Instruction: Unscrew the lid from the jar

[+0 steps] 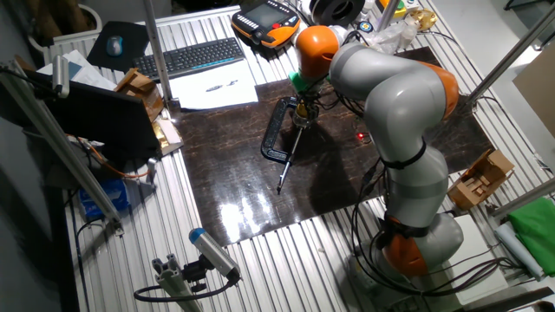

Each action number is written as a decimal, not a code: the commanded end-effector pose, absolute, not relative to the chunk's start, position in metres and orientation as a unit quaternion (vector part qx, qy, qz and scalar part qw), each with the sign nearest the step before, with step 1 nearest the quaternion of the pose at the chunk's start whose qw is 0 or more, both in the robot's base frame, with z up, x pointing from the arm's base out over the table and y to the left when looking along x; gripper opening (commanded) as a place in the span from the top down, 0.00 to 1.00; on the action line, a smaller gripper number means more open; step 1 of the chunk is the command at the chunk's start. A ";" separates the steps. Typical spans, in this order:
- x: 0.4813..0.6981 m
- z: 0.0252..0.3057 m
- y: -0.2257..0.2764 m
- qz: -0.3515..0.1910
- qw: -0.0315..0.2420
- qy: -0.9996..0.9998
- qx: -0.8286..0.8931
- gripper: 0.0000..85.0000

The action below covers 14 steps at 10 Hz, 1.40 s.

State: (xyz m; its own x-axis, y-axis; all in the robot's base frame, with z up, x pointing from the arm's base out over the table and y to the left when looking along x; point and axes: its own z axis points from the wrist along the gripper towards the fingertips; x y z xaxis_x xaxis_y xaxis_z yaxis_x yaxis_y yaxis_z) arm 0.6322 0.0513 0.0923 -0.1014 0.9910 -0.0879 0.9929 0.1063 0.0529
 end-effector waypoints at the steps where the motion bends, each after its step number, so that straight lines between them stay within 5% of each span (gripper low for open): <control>1: 0.632 0.092 0.051 -0.011 0.051 0.742 0.668 0.00; 12: 0.630 0.088 0.049 -0.020 0.051 0.750 0.659 0.00; 14: 0.629 0.088 0.049 -0.021 0.050 0.753 0.656 0.10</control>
